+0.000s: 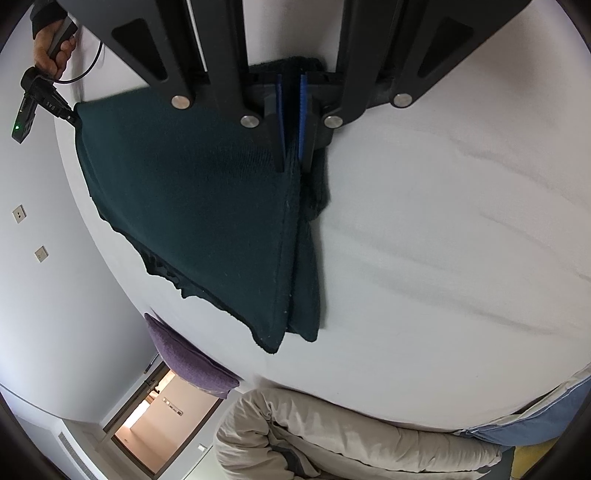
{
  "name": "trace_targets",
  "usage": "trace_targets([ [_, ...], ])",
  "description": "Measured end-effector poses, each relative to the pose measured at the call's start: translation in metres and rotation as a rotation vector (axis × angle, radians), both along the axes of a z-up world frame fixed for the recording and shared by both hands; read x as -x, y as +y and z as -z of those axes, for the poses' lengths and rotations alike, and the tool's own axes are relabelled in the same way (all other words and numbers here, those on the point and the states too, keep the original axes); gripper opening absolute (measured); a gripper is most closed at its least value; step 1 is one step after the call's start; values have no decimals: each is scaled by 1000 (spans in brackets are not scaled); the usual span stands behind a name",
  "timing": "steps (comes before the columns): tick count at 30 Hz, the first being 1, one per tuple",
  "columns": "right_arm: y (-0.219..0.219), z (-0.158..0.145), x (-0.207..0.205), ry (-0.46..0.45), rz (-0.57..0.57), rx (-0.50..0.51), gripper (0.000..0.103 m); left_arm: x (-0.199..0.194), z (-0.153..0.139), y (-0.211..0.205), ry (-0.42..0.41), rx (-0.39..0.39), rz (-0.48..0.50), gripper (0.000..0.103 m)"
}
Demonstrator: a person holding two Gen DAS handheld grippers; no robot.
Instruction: Fold small clothes
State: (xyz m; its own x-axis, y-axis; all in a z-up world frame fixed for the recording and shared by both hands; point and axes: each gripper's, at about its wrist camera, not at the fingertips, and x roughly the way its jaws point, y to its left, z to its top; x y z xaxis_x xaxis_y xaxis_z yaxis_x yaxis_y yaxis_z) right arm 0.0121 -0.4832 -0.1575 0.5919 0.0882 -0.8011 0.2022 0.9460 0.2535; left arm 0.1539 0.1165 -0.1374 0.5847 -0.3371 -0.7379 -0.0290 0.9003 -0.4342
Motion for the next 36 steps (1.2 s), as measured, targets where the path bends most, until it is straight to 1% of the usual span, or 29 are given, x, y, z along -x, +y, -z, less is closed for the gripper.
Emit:
trace_targets([
  [15, -2, 1, -2, -3, 21, -16, 5, 3, 3, -3, 1, -7, 4, 8],
  [16, -2, 2, -2, 0, 19, -18, 5, 3, 4, -3, 4, -4, 2, 10],
  [18, -3, 2, -1, 7, 10, -42, 6, 6, 2, 0, 10, 24, -10, 11],
  [20, -7, -5, 4, 1, 19, -73, 8, 11, -7, 3, 10, 39, -33, 14],
  [21, -8, -11, 9, -3, 46, -74, 12, 15, -15, 4, -9, 28, -40, 19],
  [22, -12, -21, 15, -25, 74, -66, 17, 18, -25, 3, -35, 11, -47, 26],
  [23, -14, -30, 19, -47, 90, -59, 18, 19, -36, 1, -67, -4, -48, 29],
  [25, -16, -49, 21, -97, 107, -70, 24, 12, -53, -10, -104, -31, -32, 40],
  [26, -13, -58, 14, -118, 95, -95, 26, 3, -62, -20, -128, -40, -11, 42],
  [27, -8, -65, 5, -128, 69, -116, 31, -6, -67, -28, -144, -51, 2, 46],
  [28, 0, -71, -8, -136, 37, -137, 36, -16, -71, -38, -155, -67, 13, 48],
  [29, 11, -76, -25, -151, 2, -167, 40, -31, -73, -51, -161, -83, 29, 48],
  [30, 20, -79, -39, -168, -24, -203, 47, -43, -73, -60, -159, -88, 45, 49],
  [31, 29, -79, -55, -178, -51, -245, 50, -58, -71, -73, -149, -97, 68, 49],
  [34, 64, -68, -111, -135, -115, -337, 51, -90, -67, -99, -142, -136, 101, 49],
  [36, 87, -51, -146, -105, -180, -449, 51, -106, -64, -116, -146, -188, 120, 49],
])
